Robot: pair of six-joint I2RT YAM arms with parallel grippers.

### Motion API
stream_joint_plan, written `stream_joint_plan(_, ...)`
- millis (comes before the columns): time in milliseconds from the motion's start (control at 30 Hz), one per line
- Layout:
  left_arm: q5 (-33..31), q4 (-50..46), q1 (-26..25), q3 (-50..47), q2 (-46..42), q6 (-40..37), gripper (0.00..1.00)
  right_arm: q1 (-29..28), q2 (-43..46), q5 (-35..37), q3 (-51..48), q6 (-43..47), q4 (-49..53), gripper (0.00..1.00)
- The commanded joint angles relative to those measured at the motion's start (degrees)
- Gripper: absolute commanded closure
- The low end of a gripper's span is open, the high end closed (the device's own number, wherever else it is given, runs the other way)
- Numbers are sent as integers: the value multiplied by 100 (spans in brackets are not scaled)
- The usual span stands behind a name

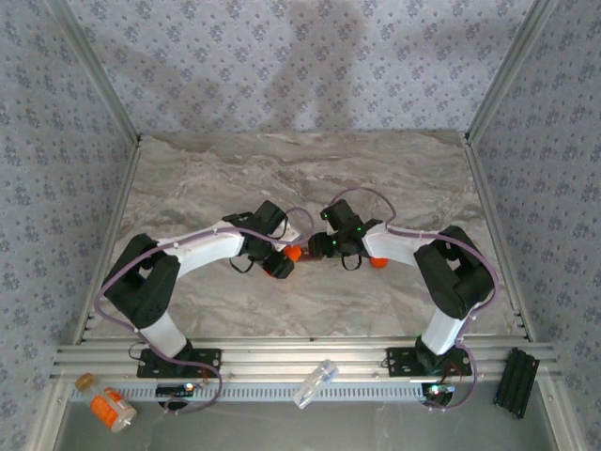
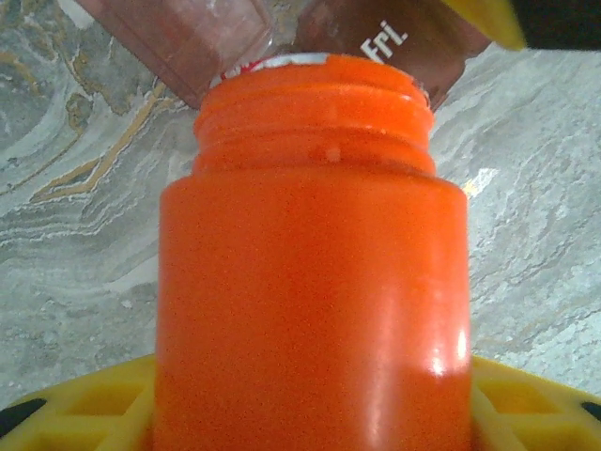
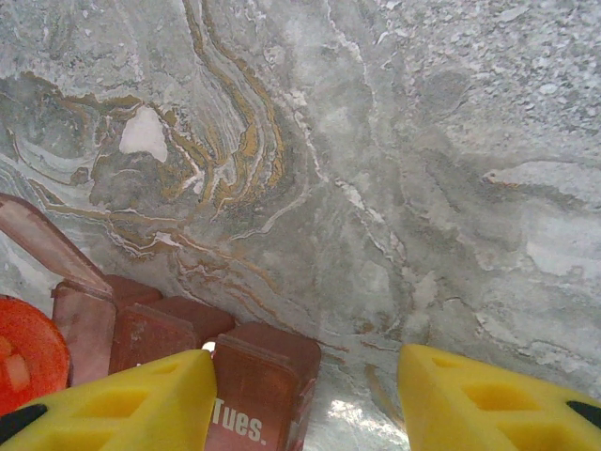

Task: Sort the pills into containers

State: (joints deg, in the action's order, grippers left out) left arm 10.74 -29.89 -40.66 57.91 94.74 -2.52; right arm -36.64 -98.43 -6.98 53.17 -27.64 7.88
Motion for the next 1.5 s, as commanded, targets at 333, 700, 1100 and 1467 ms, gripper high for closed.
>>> stream_joint_plan(333, -201, -495, -42, 273, 106, -223, 100, -51, -181, 13, -139, -84, 210, 45)
stream_joint_plan(700, -169, -593, -49, 445, 237, -300, 100, -53, -185, -4, -98, -78, 214, 45)
stream_joint_plan(1100, -278, -756, -49, 529, 317, -388, 100, -62, -204, -7, -111, -83, 216, 45)
stream_joint_plan(1467, -470, -1078, -91, 746, 383, -493, 100, -55, -216, -5, -122, -93, 209, 45)
